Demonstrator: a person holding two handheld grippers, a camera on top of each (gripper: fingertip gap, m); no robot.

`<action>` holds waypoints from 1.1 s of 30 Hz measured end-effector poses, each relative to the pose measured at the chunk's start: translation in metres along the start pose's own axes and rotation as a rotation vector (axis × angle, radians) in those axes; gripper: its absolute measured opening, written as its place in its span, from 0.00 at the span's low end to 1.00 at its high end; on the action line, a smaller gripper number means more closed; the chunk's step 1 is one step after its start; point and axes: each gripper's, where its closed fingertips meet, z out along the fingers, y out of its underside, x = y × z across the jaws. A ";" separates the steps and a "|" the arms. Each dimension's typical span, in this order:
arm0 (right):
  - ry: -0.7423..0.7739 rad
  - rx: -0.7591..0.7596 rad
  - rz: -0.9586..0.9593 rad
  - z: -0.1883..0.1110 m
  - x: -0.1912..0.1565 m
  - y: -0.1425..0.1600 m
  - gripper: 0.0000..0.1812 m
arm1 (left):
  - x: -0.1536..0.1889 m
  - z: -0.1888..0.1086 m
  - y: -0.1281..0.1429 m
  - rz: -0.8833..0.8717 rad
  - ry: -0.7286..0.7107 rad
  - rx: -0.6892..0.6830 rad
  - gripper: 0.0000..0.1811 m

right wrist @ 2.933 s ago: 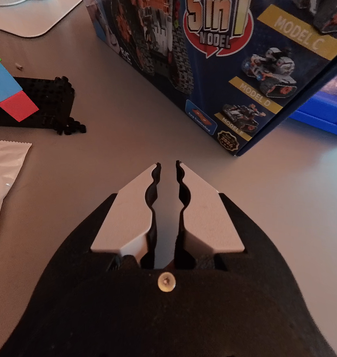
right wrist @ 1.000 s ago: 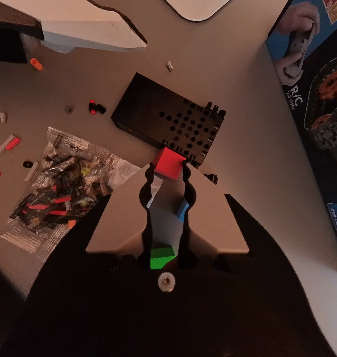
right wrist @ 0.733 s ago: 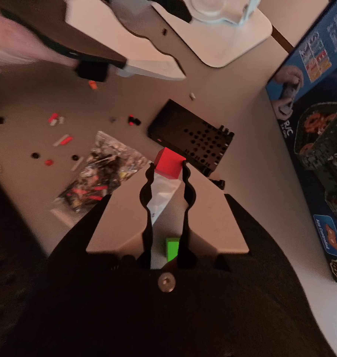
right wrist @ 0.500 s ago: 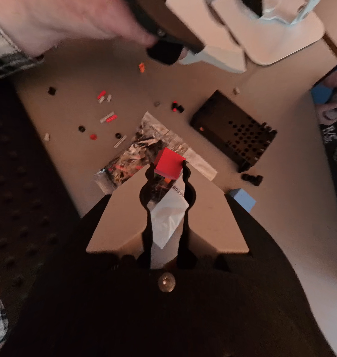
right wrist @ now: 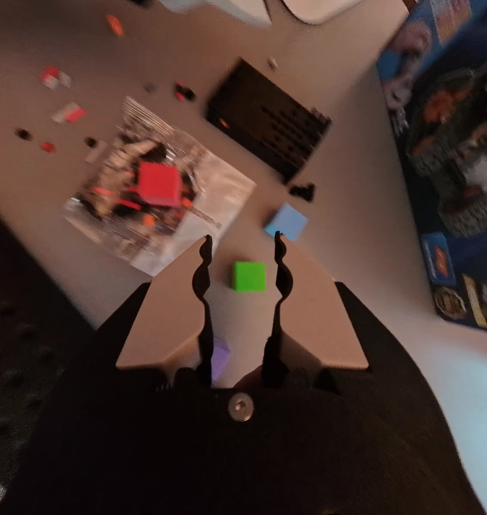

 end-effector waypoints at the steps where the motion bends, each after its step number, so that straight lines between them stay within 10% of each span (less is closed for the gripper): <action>1: 0.029 -0.030 0.018 -0.001 0.010 0.011 0.25 | 0.000 0.000 0.000 -0.001 0.000 0.001 0.27; 9: -0.021 -0.114 0.081 0.020 0.010 0.051 0.14 | 0.003 0.001 0.001 0.007 0.003 -0.005 0.27; 20: -0.208 0.092 -0.074 0.000 -0.044 -0.053 0.14 | 0.002 0.001 0.000 0.006 0.005 -0.004 0.27; 33: -0.207 -0.030 -0.137 0.023 -0.055 -0.040 0.14 | 0.001 0.002 0.002 -0.006 0.008 -0.005 0.27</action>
